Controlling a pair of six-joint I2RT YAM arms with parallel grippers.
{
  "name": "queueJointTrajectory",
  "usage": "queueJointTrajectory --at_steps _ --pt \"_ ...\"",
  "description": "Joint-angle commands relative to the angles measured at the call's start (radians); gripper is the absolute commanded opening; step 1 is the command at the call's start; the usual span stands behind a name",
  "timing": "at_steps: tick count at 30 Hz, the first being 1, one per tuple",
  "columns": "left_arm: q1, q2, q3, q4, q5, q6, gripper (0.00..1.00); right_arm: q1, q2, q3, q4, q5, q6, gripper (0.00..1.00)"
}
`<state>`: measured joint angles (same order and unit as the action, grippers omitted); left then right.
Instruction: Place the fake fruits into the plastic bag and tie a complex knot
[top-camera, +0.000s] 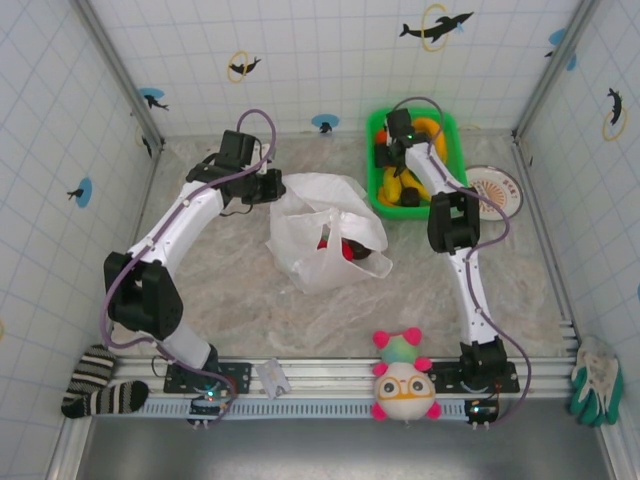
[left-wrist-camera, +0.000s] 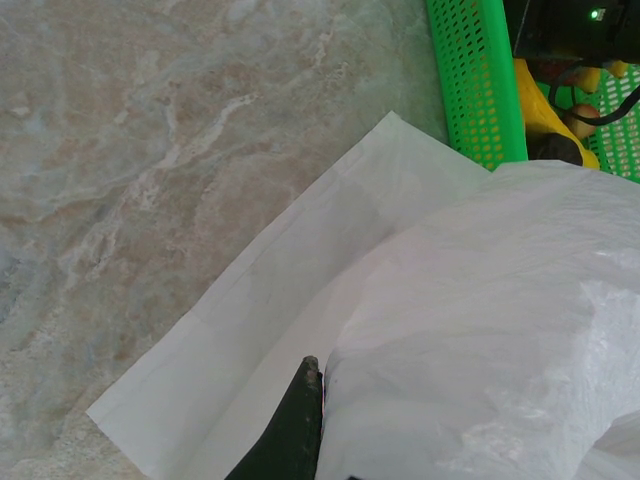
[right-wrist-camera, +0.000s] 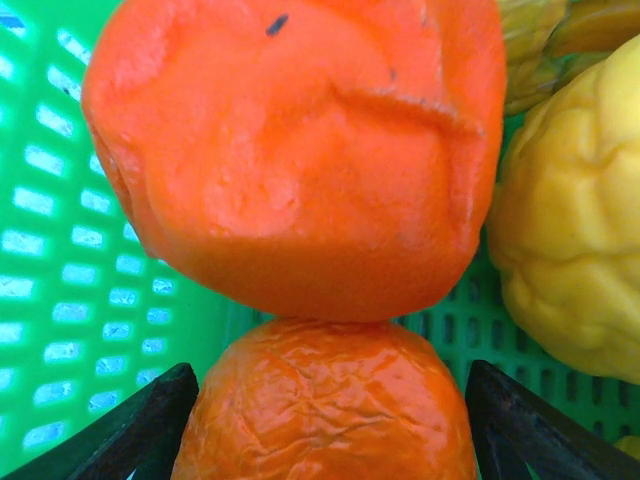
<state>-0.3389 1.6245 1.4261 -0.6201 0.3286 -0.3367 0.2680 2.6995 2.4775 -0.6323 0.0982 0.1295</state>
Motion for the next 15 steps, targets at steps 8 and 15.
queueJointTrajectory --at_steps 8,15 --pt "0.009 -0.001 0.029 -0.02 0.003 0.023 0.09 0.001 0.04 0.055 -0.032 -0.002 0.006 0.58" --pt "0.009 -0.001 0.033 -0.02 0.009 0.022 0.09 -0.004 0.008 0.044 -0.016 0.003 0.001 0.48"
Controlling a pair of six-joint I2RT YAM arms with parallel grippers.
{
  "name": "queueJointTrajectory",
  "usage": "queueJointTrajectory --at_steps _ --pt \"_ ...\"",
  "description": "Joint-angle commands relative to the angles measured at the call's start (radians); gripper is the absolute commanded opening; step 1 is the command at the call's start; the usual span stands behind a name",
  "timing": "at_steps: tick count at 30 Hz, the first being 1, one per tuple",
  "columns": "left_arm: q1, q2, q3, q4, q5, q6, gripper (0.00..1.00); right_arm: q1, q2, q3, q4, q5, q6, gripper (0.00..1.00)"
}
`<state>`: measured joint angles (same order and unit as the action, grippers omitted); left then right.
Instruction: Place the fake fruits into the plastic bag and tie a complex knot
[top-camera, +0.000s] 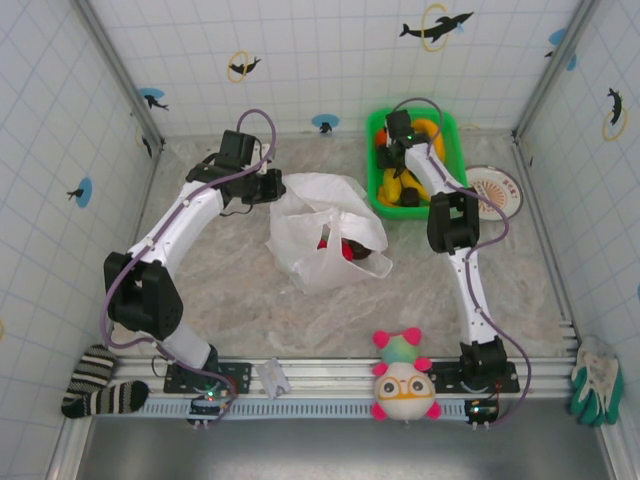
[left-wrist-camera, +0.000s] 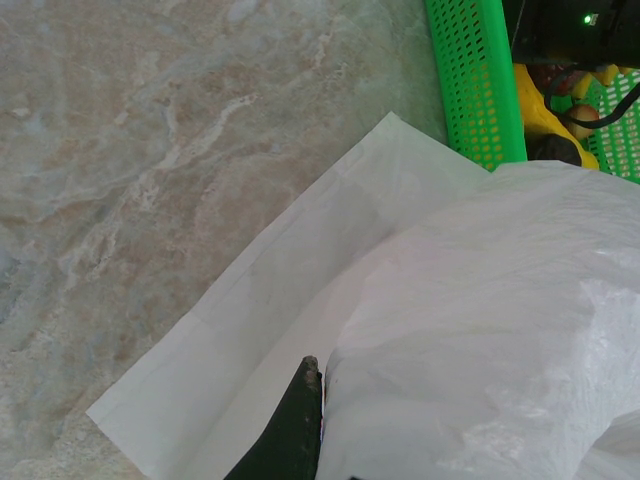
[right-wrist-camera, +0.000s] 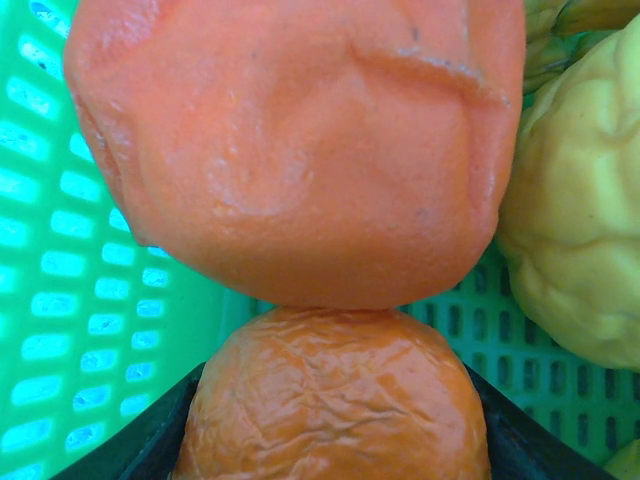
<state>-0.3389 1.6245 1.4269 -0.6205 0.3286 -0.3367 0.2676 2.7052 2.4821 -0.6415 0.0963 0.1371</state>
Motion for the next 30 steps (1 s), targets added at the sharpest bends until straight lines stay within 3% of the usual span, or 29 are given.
queueJointTrajectory --at_steps 1,16,24,30 --pt "0.009 -0.004 0.032 -0.019 0.01 0.022 0.09 -0.005 -0.015 0.035 0.0 0.008 -0.008 0.47" --pt "0.008 -0.009 0.017 0.02 0.079 0.018 0.09 0.0 -0.441 -0.252 0.043 0.0 -0.003 0.46" --pt "0.009 0.006 0.017 0.048 0.09 0.02 0.09 0.043 -0.862 -0.687 0.137 0.011 0.021 0.46" --pt "0.008 0.006 0.009 0.063 0.101 0.019 0.09 0.113 -1.266 -1.057 0.182 -0.006 0.056 0.46"
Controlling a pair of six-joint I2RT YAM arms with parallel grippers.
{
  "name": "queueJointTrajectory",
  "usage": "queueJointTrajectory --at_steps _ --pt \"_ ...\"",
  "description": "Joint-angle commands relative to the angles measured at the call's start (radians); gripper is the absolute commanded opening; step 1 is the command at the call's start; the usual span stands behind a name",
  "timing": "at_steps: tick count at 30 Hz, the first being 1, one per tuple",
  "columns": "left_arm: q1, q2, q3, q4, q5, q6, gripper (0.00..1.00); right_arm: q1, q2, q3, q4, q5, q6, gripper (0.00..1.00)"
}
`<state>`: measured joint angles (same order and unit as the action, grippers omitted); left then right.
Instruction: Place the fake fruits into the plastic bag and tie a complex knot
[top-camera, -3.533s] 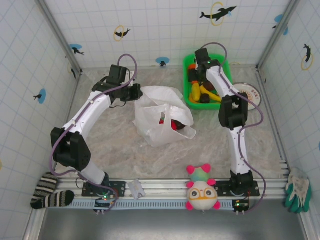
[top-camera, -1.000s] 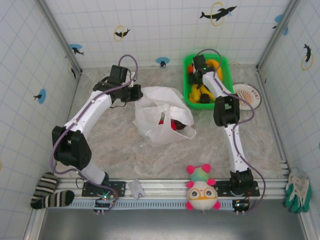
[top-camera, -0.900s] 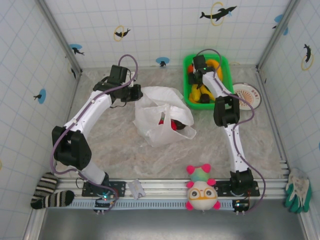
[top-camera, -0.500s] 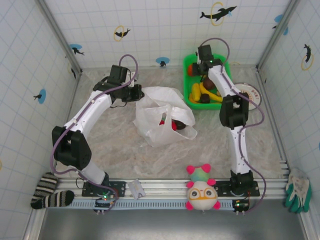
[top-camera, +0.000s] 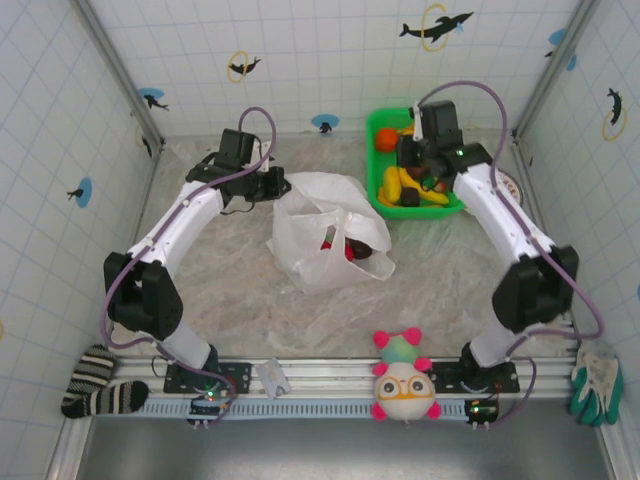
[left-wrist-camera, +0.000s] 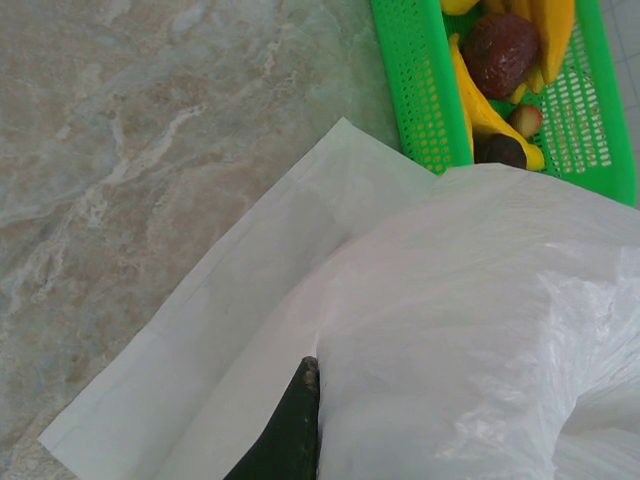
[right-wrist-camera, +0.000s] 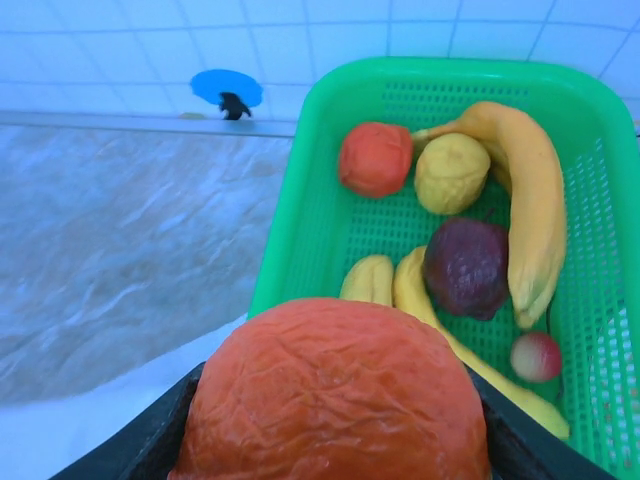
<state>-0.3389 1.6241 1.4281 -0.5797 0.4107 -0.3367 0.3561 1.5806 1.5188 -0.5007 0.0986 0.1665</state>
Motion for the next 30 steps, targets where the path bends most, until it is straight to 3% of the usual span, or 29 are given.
queueJointTrajectory --at_steps 1,8,13,23,30 --pt "0.009 0.006 0.006 0.026 0.023 0.021 0.09 0.041 -0.217 -0.163 0.047 -0.012 0.036 0.46" --pt "0.009 0.009 -0.009 0.042 0.021 0.024 0.09 0.158 -0.654 -0.438 -0.047 -0.049 0.12 0.45" --pt "0.009 0.008 -0.009 0.051 0.025 0.024 0.09 0.269 -0.8 -0.491 -0.137 -0.1 0.207 0.44" --pt "0.008 -0.009 -0.026 0.058 0.025 0.016 0.09 0.644 -0.863 -0.691 0.024 -0.026 0.348 0.44" --pt "0.008 -0.023 -0.039 0.055 0.029 0.022 0.09 0.667 -0.724 -0.758 0.194 0.051 0.306 0.45"
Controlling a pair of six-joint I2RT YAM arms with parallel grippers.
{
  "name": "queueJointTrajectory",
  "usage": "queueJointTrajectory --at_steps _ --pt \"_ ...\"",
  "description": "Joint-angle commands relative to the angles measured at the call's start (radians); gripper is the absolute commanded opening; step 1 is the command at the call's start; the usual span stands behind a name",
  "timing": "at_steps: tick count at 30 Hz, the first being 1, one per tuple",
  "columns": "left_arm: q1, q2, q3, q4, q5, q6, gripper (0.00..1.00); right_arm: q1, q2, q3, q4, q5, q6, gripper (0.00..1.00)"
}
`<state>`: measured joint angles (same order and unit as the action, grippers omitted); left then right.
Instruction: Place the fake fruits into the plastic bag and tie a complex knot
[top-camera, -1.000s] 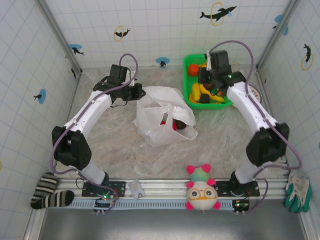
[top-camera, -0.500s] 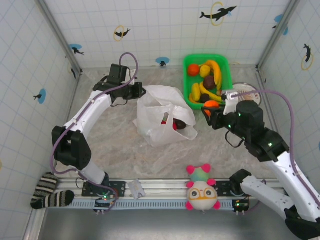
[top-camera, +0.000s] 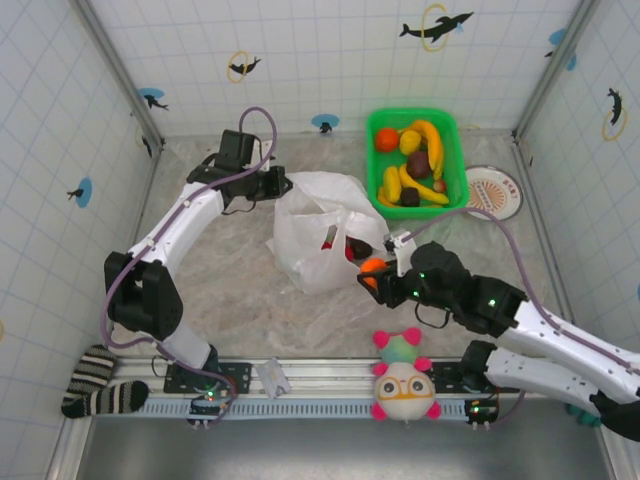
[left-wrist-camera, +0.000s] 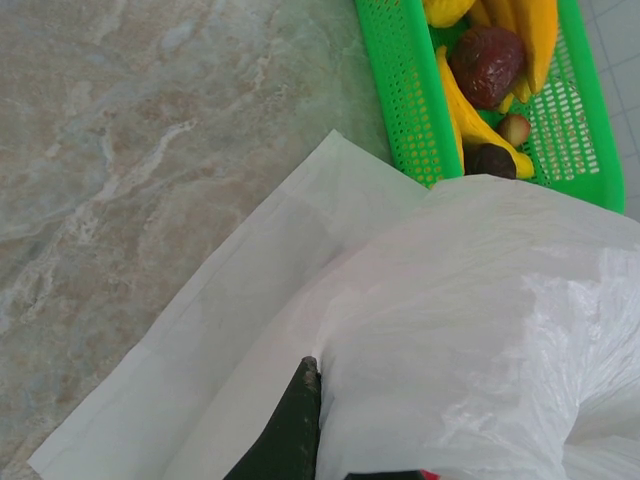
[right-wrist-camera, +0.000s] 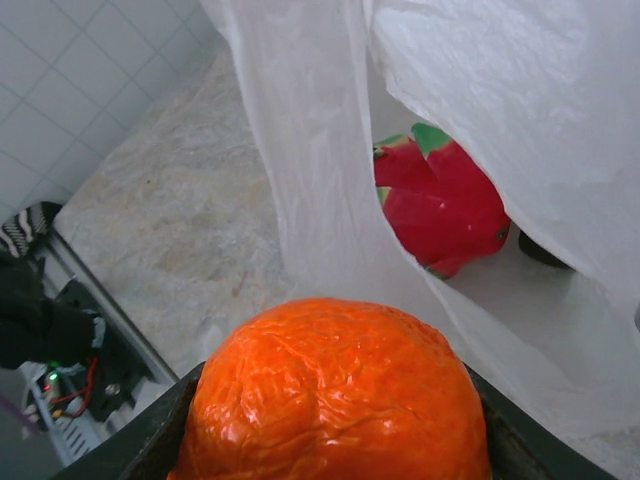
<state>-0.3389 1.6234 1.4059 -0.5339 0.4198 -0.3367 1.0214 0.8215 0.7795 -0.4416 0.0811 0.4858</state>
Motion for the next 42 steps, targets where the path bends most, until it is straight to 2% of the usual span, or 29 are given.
queueJointTrajectory --at_steps 1,8,19,23,25,28,32,37,42 --pt "0.008 -0.025 -0.019 0.007 0.02 0.024 0.09 -0.008 0.059 -0.017 0.151 0.095 -0.017 0.45" --pt "0.008 -0.032 -0.026 -0.003 0.024 0.04 0.09 -0.123 0.202 -0.011 0.239 0.087 -0.044 0.44" --pt "0.008 -0.037 -0.028 -0.011 0.052 0.056 0.09 -0.169 0.426 0.09 0.239 0.197 -0.079 0.48" --pt "0.009 -0.038 -0.028 -0.013 0.056 0.059 0.09 -0.172 0.505 0.131 0.268 0.179 -0.079 0.55" --pt "0.009 -0.038 -0.026 -0.015 0.051 0.059 0.09 -0.172 0.532 0.154 0.267 0.155 -0.082 0.64" --pt "0.008 -0.04 -0.023 -0.023 0.041 0.059 0.09 -0.173 0.525 0.163 0.233 0.165 -0.091 0.75" --pt "0.009 -0.038 -0.019 -0.023 0.032 0.056 0.1 -0.178 0.477 0.142 0.199 0.157 -0.095 0.81" --pt "0.01 -0.018 0.003 -0.025 0.016 0.052 0.1 -0.172 0.394 0.112 0.14 0.138 -0.09 0.78" --pt "0.012 0.014 0.046 -0.041 0.004 0.052 0.1 -0.151 0.31 0.072 0.096 0.022 -0.086 0.74"
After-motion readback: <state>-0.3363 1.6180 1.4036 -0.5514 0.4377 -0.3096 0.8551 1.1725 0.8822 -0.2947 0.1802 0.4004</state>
